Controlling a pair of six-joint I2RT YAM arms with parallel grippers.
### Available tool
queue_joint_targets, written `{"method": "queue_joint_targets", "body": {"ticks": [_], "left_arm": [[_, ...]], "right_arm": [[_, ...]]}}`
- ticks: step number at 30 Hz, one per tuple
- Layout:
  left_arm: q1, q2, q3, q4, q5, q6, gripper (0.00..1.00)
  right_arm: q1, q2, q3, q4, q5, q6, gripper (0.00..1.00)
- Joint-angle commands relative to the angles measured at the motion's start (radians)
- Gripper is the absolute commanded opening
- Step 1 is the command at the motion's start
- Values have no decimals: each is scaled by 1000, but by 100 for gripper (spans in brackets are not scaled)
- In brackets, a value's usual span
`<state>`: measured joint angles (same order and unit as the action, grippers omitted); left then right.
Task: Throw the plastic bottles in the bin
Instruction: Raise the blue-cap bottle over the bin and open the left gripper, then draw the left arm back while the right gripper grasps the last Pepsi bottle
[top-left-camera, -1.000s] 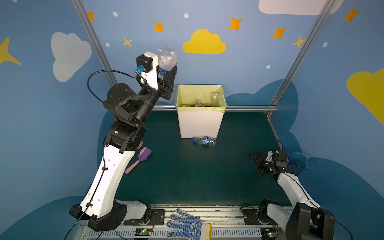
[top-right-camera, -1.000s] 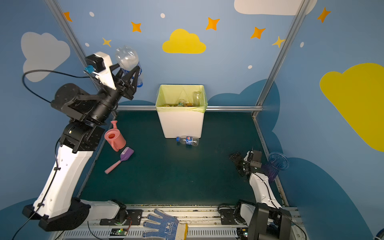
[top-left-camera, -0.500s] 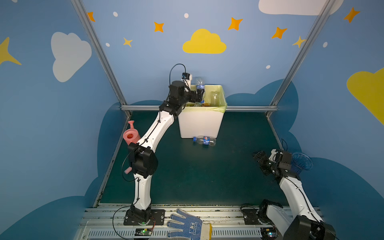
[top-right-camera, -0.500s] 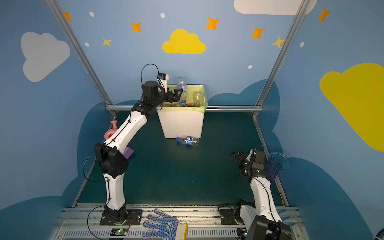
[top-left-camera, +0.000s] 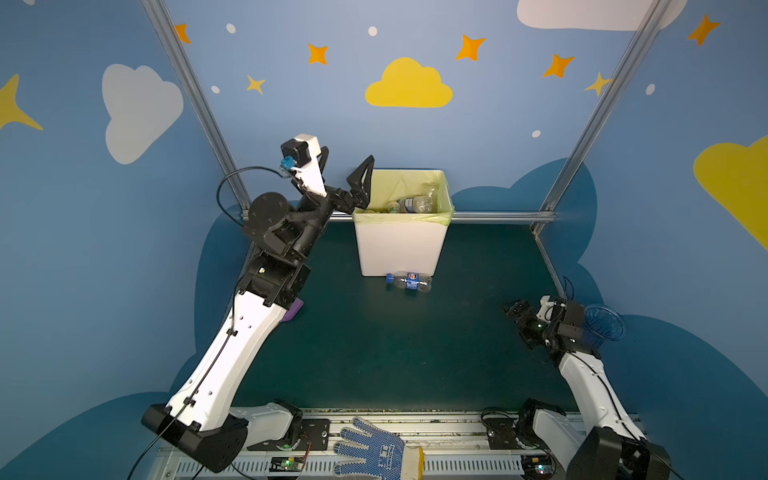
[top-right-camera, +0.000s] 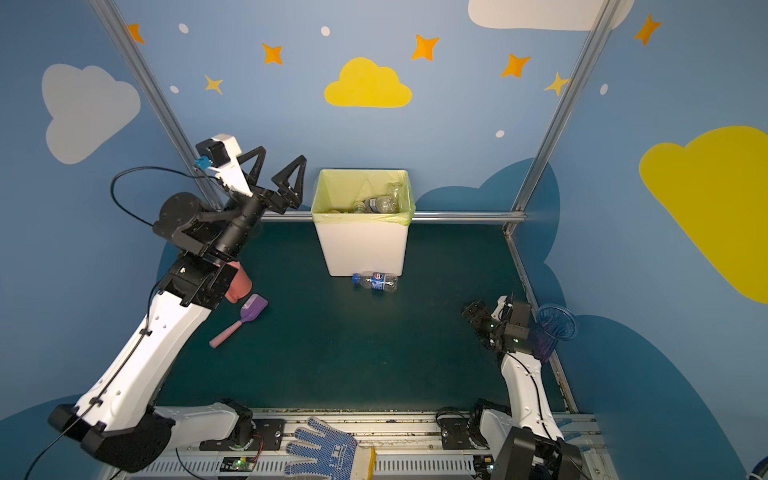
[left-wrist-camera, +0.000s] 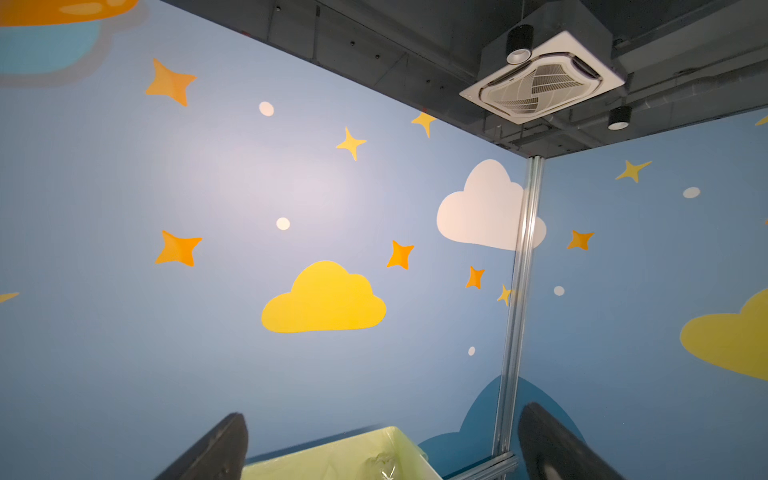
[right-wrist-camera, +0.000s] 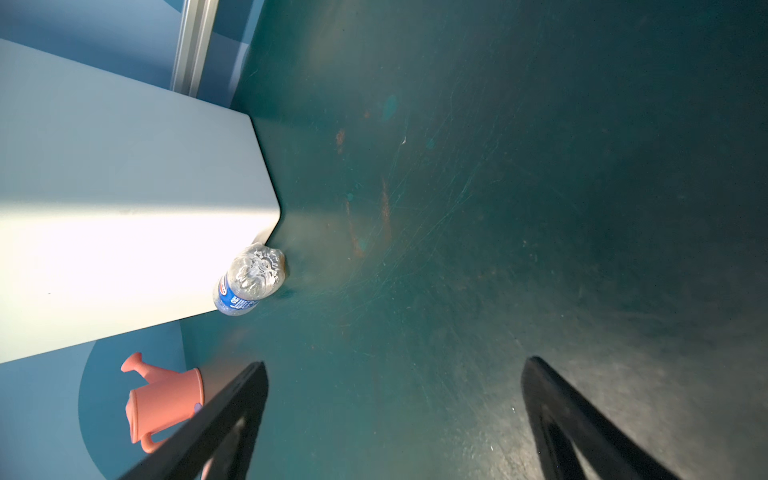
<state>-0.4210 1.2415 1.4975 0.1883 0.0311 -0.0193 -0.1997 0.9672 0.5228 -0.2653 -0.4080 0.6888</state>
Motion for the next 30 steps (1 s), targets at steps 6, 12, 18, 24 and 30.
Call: {"method": "queue_joint_targets", "body": {"ticks": [6,12,18,24,30], "left_arm": [[39,-156,-452,-45,-198,-165,100],[69,-306,-729,-148,-303,-336,100],[105,-483,-961,-236,-371,-495,100],[150,-621,-1101,-354,-414,-664,100],[174,-723,-1206,-394,-406,-771,100]], "right_arm": [[235,123,143,50,83,-148,94],[467,340,367,-25,217,-375,94],[709,494,497,-17,427,-624,94],[868,667,652,-97,584,-854,94],[941,867,832,-175,692,-987,91]]}}
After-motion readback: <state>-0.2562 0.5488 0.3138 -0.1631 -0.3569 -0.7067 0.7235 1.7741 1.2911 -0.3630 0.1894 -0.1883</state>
